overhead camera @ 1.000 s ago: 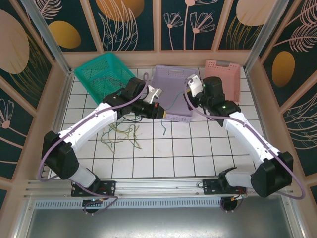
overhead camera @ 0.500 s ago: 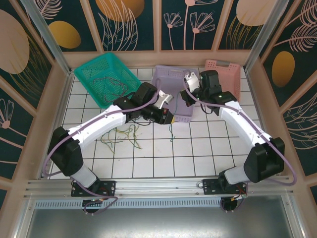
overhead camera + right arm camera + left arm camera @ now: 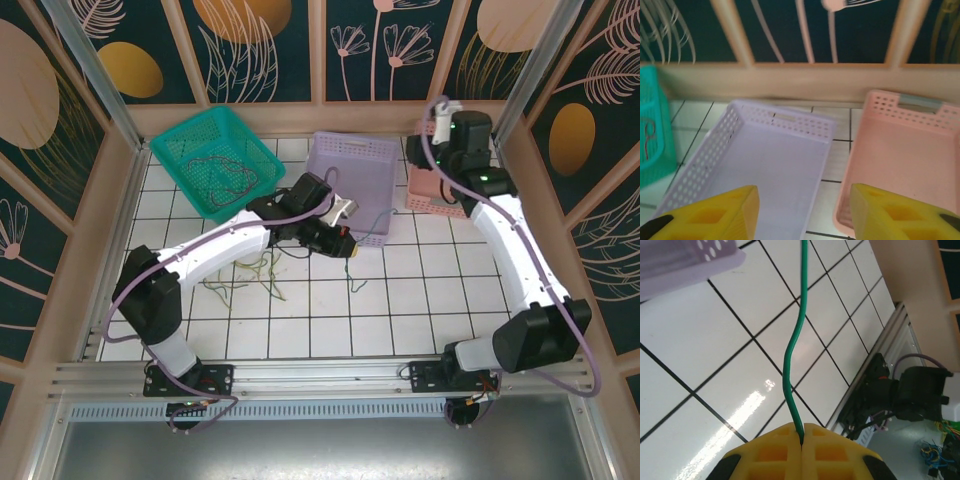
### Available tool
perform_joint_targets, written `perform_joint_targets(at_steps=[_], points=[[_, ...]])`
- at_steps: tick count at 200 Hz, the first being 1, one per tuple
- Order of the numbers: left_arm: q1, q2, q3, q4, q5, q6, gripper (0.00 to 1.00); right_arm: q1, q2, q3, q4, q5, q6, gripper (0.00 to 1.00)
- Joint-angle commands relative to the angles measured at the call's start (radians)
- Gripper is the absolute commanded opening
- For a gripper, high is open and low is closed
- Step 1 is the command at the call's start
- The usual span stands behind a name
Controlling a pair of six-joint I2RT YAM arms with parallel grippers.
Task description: Untangle the cables
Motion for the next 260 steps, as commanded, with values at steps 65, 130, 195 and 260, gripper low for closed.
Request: perform_joint_targets(at_steps=[65, 130, 195, 260], points=[[0.001, 0.001, 0.057, 0.033, -0.059, -0.062, 0.00, -0.023, -0.344, -0.578, 0.311, -0.420, 1.483, 0.60], [0.000, 0.002, 0.045, 0.047, -0.051, -0.068, 0.00, -0.021, -0.323, -0.657, 0.469, -0.469, 1.827, 0.69], [0.001, 0.001, 0.047, 0.063, -0.047, -0.076, 0.00, -0.023, -0.252, -0.721, 0.632, -0.494, 1.986, 0.58], [0.000, -0.008, 0.041, 0.075, -0.034, -0.082, 0.00, -0.041, -0.179, -0.719, 0.694, -0.489, 2.001, 0.31]])
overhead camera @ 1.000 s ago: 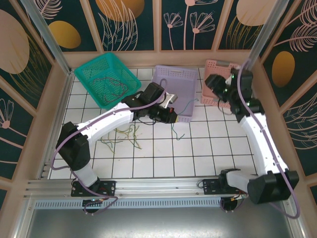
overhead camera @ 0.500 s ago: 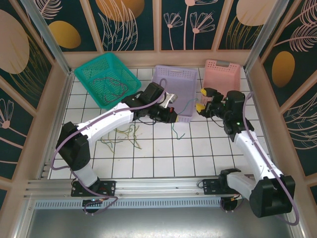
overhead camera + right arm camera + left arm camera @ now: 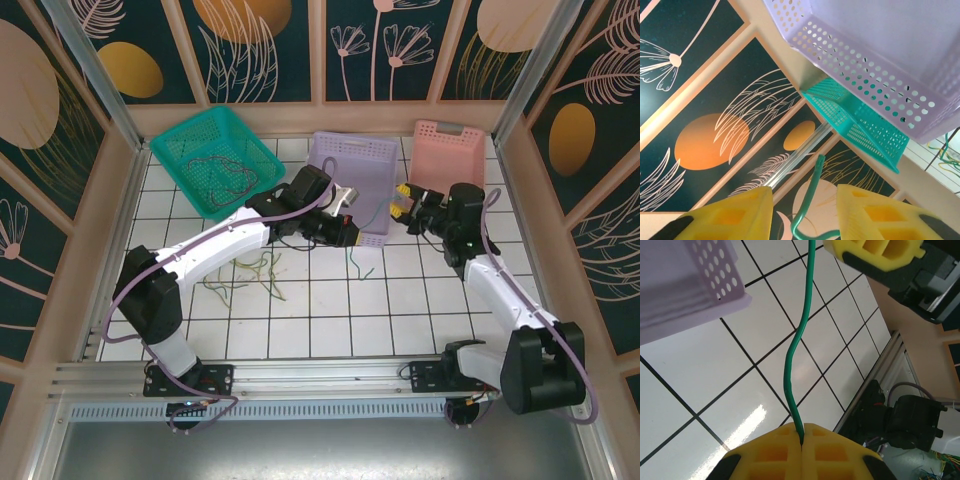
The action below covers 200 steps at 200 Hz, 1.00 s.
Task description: Untangle the cables
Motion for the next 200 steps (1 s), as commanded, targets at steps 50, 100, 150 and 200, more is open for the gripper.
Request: perform_joint_targets(at_steps=[50, 100, 150, 200], points=[[0.001, -0.017, -0.011, 0.036, 0.037, -0.012, 0.00, -0.067, 0.063, 0.094, -0.079, -0.019, -0.165, 0.08], [0.000, 0.001, -0.008, -0.036, 0.058, 0.033, 0.00, -0.098, 0.204, 0.470, -0.478, 0.065, -0.825, 0.00], [-0.032, 0.057, -0.002, -0.073, 0.091, 0.074, 0.00, -0.072, 0.356, 0.775, -0.706, 0.168, -1.376, 0.00], [-0.057, 0.089, 0.038, -0.101, 0.093, 0.099, 0.00, 0.063, 0.509, 1.062, -0.909, 0.343, -1.863, 0.00]])
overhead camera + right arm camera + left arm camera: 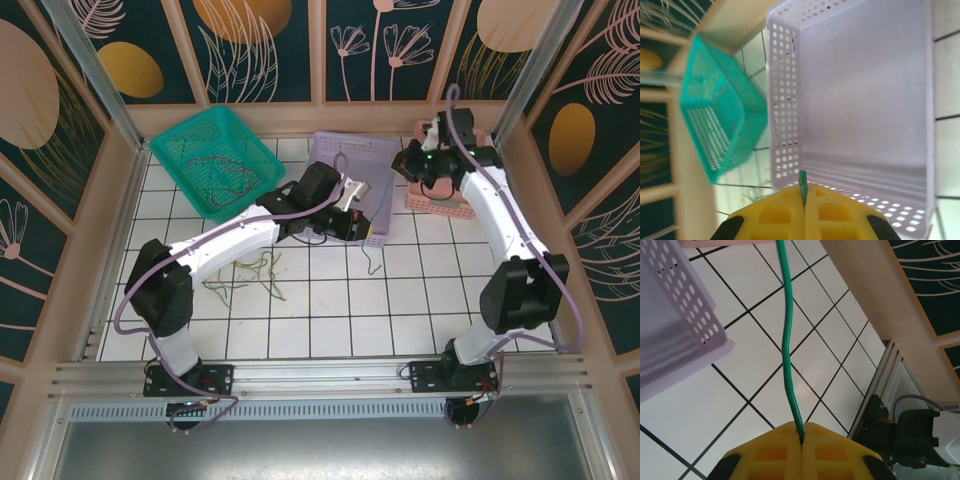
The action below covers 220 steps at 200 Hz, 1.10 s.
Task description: Untangle the cables
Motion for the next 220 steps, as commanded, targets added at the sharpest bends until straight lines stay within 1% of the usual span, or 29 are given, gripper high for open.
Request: perform_joint_targets(at_steps=[1, 12, 19, 23, 33, 55, 64, 77, 102, 115, 124, 145, 160, 171, 190, 209, 220], points=[[-0.040, 0.016, 0.000, -0.216, 0.086, 0.037, 0.00, 0.043, 0.047, 0.166, 0.006, 0.265, -0.355, 0.00], [-0.040, 0.014, 0.005, -0.217, 0.078, 0.033, 0.00, 0.065, 0.063, 0.204, -0.013, 0.325, -0.386, 0.00], [-0.040, 0.013, 0.010, -0.218, 0.064, 0.028, 0.00, 0.059, 0.067, 0.219, -0.016, 0.317, -0.368, 0.00], [-0.039, 0.013, 0.015, -0.218, 0.055, 0.023, 0.00, 0.049, 0.068, 0.227, -0.015, 0.298, -0.350, 0.03], [-0.040, 0.015, 0.030, -0.220, 0.028, 0.005, 0.00, 0.031, 0.063, 0.245, -0.018, 0.254, -0.302, 0.13], [-0.036, 0.026, 0.065, -0.215, -0.031, -0.056, 0.00, 0.005, 0.010, 0.247, -0.006, 0.222, -0.198, 0.44], [-0.033, 0.030, 0.081, -0.204, -0.049, -0.087, 0.00, -0.012, -0.017, 0.235, 0.004, 0.195, -0.155, 0.53], [-0.027, 0.031, 0.096, -0.181, -0.063, -0.129, 0.00, -0.039, -0.055, 0.217, -0.004, 0.170, -0.102, 0.59], [-0.008, 0.032, 0.134, -0.165, -0.104, -0.173, 0.00, -0.123, -0.122, 0.179, -0.061, 0.102, 0.023, 0.63], [0.005, 0.033, 0.162, -0.171, -0.134, -0.185, 0.00, -0.163, -0.178, 0.103, -0.062, 0.017, 0.114, 0.63], [0.019, 0.030, 0.177, -0.172, -0.156, -0.191, 0.00, -0.174, -0.227, 0.021, -0.031, -0.070, 0.185, 0.63], [0.050, 0.021, 0.194, -0.141, -0.200, -0.199, 0.00, -0.153, -0.345, -0.243, 0.096, -0.264, 0.392, 0.62], [0.069, 0.023, 0.211, -0.126, -0.232, -0.195, 0.00, -0.095, -0.406, -0.390, 0.196, -0.353, 0.520, 0.63], [0.079, 0.031, 0.231, -0.121, -0.250, -0.185, 0.00, -0.041, -0.427, -0.450, 0.236, -0.372, 0.568, 0.64], [0.091, 0.035, 0.232, -0.061, -0.251, -0.179, 0.00, 0.034, -0.430, -0.490, 0.235, -0.353, 0.570, 0.66], [0.102, 0.038, 0.218, 0.029, -0.177, -0.192, 0.00, 0.038, -0.430, -0.521, 0.280, -0.342, 0.561, 0.66], [0.107, 0.051, 0.225, 0.053, -0.135, -0.207, 0.00, 0.028, -0.425, -0.526, 0.336, -0.352, 0.537, 0.61]])
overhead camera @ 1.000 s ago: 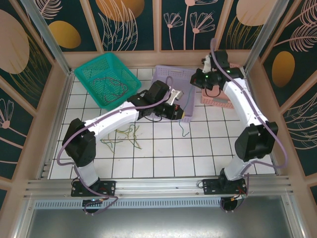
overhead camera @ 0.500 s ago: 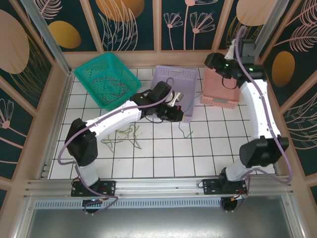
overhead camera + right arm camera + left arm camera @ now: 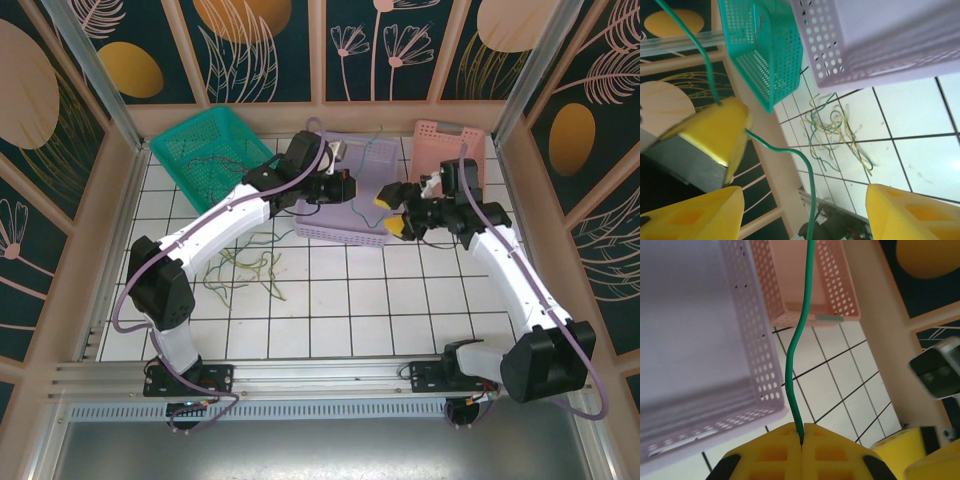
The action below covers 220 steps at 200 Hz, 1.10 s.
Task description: Untangle the cables
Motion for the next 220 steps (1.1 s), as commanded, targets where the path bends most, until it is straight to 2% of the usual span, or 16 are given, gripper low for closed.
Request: perform_joint_targets(at_steps=[1, 13, 39, 59, 87, 107, 137, 170, 211, 220], points=[[0.011, 0.025, 0.024, 0.119, 0.078, -0.027, 0.00, -0.012, -0.016, -0.013, 0.160, -0.046, 0.024, 0.60], [0.019, 0.042, 0.032, 0.147, 0.134, -0.053, 0.00, -0.015, 0.009, 0.004, 0.191, -0.067, -0.038, 0.58], [0.021, 0.088, 0.093, 0.151, 0.233, -0.072, 0.00, -0.014, 0.080, 0.070, 0.111, -0.085, -0.229, 0.49], [0.026, 0.116, 0.128, 0.138, 0.282, -0.082, 0.00, -0.015, 0.099, 0.076, 0.116, -0.130, -0.289, 0.43], [0.036, 0.146, 0.167, 0.133, 0.364, -0.108, 0.00, -0.016, 0.107, 0.079, 0.056, -0.102, -0.376, 0.43], [0.036, 0.162, 0.183, 0.137, 0.412, -0.127, 0.00, -0.019, 0.117, 0.064, 0.081, -0.099, -0.373, 0.40], [0.036, 0.167, 0.168, 0.138, 0.423, -0.134, 0.00, -0.019, 0.124, 0.073, 0.147, -0.081, -0.338, 0.25], [0.037, 0.166, 0.157, 0.165, 0.411, -0.153, 0.00, -0.018, 0.127, 0.109, 0.109, 0.011, -0.369, 0.00], [0.036, 0.168, 0.173, 0.195, 0.371, -0.185, 0.00, -0.017, 0.129, 0.156, -0.003, 0.148, -0.444, 0.00], [0.038, 0.168, 0.183, 0.186, 0.350, -0.188, 0.20, -0.018, 0.130, 0.165, -0.028, 0.184, -0.460, 0.00]])
